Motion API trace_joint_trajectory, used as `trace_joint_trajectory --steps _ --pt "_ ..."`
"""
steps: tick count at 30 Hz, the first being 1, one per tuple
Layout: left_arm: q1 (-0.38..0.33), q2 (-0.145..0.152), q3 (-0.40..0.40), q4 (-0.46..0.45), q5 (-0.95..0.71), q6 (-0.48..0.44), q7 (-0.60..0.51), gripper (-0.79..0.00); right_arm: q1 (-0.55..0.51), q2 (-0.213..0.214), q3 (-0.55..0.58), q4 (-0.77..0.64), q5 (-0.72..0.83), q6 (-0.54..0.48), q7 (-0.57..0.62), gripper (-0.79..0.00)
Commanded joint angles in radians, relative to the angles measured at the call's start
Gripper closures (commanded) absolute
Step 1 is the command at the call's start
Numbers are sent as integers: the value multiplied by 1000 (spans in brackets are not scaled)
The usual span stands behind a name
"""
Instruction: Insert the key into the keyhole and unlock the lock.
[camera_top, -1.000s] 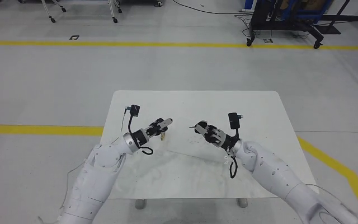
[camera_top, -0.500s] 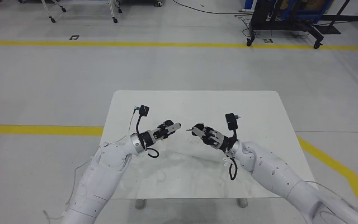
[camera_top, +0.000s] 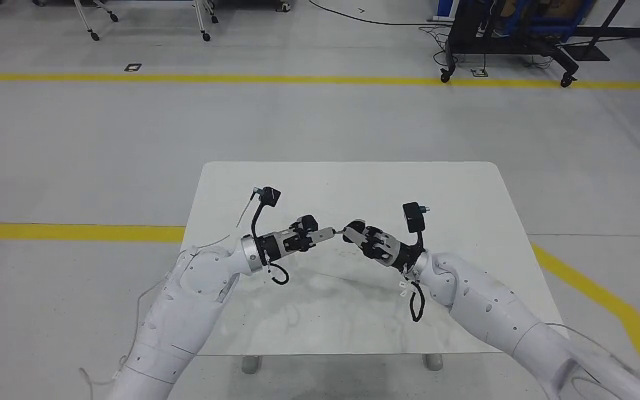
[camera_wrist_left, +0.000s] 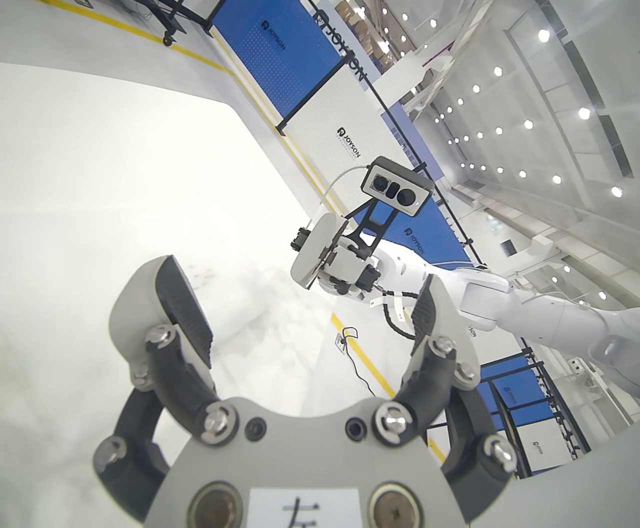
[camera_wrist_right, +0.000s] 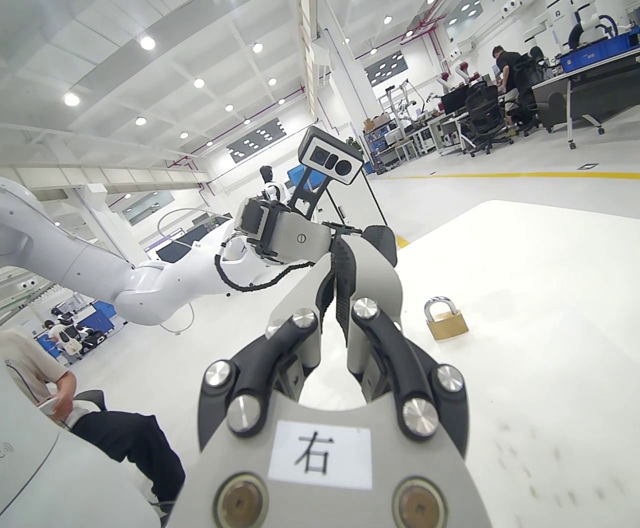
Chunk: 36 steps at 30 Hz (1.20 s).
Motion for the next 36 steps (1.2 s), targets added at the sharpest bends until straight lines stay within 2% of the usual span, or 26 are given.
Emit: trace_joint_trajectory --steps 1,6,12,13,15,17,18,20,22,25,29,36 --pt "0 0 0 0 0 0 0 -785 0 0 0 0 0 0 0 0" --pt "22 0 -8 -9 -98 -40 5 -785 -3 0 0 -1 2 4 3 0" --pt "8 -3 7 62 -257 -109 -61 -773 -38 -1 12 -55 130 0 61 0" --pt "-1 -4 16 74 -256 -112 -69 -683 -39 0 11 -62 150 0 80 0" --pt "-17 -8 37 93 -245 -117 -74 -570 -39 4 9 -74 190 0 124 0" --pt "-30 -12 56 107 -239 -121 -71 -382 -37 8 6 -79 226 0 178 0" --pt "-36 -14 65 113 -239 -122 -69 -323 -35 10 6 -79 246 0 204 0" --pt "-48 -18 77 123 -241 -128 -69 -219 -30 11 7 -76 282 0 248 0" --pt "-57 -19 84 133 -239 -130 -67 -169 -27 11 10 -76 310 0 283 0" --pt "-67 -20 88 144 -223 -132 -61 -31 -25 9 16 -77 340 0 322 0" --pt "-71 -19 88 155 -200 -129 -45 0 -26 6 30 -75 363 0 356 0" --pt "-69 -16 83 163 -198 -138 -35 0 -37 -1 59 -69 383 0 390 0"
